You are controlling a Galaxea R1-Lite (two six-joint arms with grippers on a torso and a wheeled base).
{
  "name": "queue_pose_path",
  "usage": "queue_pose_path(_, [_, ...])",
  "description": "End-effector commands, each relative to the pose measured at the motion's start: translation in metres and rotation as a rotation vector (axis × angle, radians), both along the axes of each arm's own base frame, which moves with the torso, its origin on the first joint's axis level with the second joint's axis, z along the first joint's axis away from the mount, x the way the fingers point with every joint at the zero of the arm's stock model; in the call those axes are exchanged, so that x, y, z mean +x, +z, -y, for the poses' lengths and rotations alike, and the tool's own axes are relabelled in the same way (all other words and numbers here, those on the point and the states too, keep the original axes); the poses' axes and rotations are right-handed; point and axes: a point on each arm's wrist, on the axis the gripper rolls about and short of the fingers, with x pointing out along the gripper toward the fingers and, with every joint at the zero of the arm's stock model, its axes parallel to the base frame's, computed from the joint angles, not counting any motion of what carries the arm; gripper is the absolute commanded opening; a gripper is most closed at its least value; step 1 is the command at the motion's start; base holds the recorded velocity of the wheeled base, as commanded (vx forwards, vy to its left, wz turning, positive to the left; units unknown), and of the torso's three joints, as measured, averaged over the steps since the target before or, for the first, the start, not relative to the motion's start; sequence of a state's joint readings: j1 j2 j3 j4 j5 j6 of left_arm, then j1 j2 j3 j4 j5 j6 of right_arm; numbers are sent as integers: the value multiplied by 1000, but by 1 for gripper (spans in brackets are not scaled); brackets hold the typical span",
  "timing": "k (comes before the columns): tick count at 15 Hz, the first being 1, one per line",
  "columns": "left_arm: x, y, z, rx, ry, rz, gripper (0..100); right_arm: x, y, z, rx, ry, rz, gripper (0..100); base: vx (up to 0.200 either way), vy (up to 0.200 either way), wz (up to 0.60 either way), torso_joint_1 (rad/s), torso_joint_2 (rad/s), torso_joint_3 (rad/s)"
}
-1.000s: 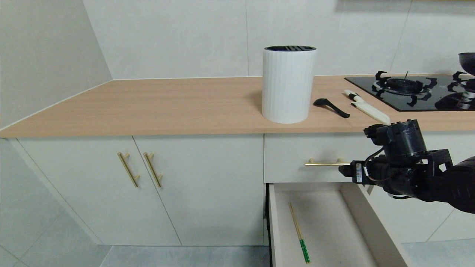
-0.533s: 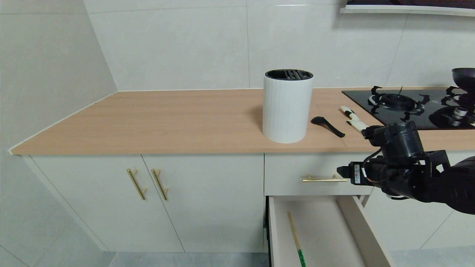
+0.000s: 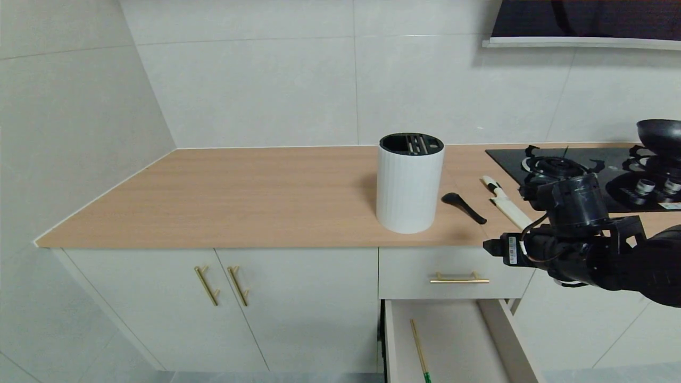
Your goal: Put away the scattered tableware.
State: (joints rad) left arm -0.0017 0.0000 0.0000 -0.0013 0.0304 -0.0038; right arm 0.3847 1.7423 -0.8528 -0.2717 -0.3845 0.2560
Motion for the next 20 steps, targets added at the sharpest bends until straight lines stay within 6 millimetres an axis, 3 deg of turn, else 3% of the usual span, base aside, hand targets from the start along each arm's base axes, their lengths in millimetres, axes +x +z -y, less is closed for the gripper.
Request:
queue_pose_path(1, [0,0,0,-1,0,-1,100,0,-1,0,-1,0,-2,100,0,0,0,178,-408,-212])
queue_pose_path(8, [0,0,0,-1,0,-1,100,8,7,11,-42,78,4,100,0,0,0,28,-60,-33])
queue_pose_path(12, [0,0,0,-1,0,-1,100,49,18,38,25,191,41,100,0,0,0,0,0,0])
queue_pose_path(18, [0,0,0,-1,0,-1,100,100,15,28,-3,373,92,100,0,0,0,0,0,0])
queue_pose_path(20, [0,0,0,1,0,-1,100,111,0,26,-4,375,65,100,0,0,0,0,0,0])
